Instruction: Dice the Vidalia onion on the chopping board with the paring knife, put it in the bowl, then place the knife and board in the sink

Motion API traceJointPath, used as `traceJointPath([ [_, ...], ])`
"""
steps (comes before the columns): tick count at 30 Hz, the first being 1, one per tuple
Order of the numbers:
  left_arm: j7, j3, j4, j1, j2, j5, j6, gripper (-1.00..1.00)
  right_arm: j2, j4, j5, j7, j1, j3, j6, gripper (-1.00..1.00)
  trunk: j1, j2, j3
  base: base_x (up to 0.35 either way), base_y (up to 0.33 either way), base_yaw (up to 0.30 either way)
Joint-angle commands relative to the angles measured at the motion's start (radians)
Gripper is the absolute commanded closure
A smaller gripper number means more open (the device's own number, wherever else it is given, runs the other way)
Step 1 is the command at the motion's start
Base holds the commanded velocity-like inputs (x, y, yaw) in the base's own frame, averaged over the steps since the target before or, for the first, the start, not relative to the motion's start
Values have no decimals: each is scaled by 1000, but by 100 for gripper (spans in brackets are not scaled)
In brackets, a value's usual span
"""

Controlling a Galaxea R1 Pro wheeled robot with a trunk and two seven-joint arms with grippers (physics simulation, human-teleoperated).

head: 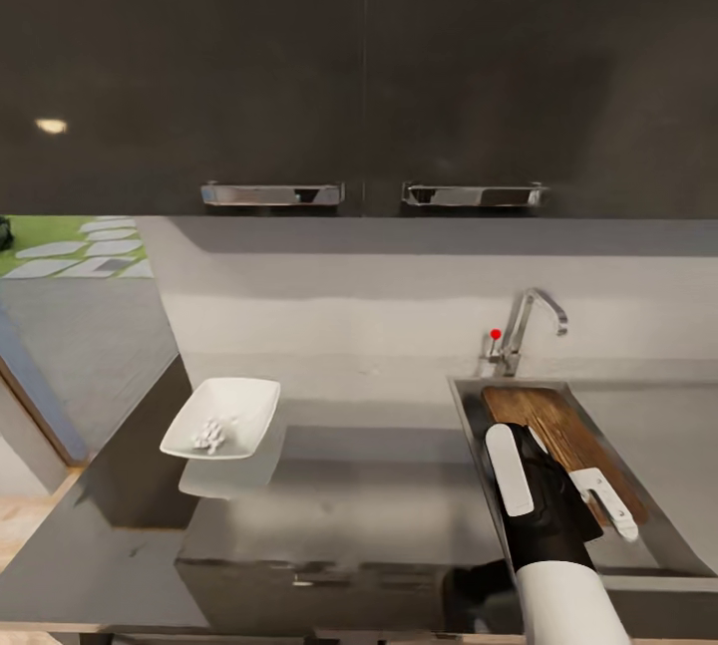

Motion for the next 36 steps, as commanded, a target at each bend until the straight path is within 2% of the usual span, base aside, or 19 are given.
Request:
traceJointPath([
  [1, 6, -6, -1, 0, 2, 7, -3, -100, 1, -1, -3, -4, -1, -2, 10, 100, 1, -2, -4, 152, 0, 0],
  [16, 7, -6, 0, 0, 1, 7, -2, -100, 1, 64, -4, -4, -1, -3, 9, 100, 1, -2, -28, 25, -23, 0],
  [23, 8, -6, 0, 0, 2, 7, -1, -100, 1, 74, -7, -4, -1, -4, 9, 100, 1, -2, -39, 0, -125, 0],
  [31, 8, -6, -1, 0, 2, 7, -3, -100, 1, 89, -6, -2, -1, -3, -16, 100, 1, -2, -52, 2, -14, 0],
  [36, 8, -6, -1, 0, 2, 7, -1, -100, 1, 108, -8, 3, -1, -3, -18, 100, 1, -2, -60, 161, 0, 0],
])
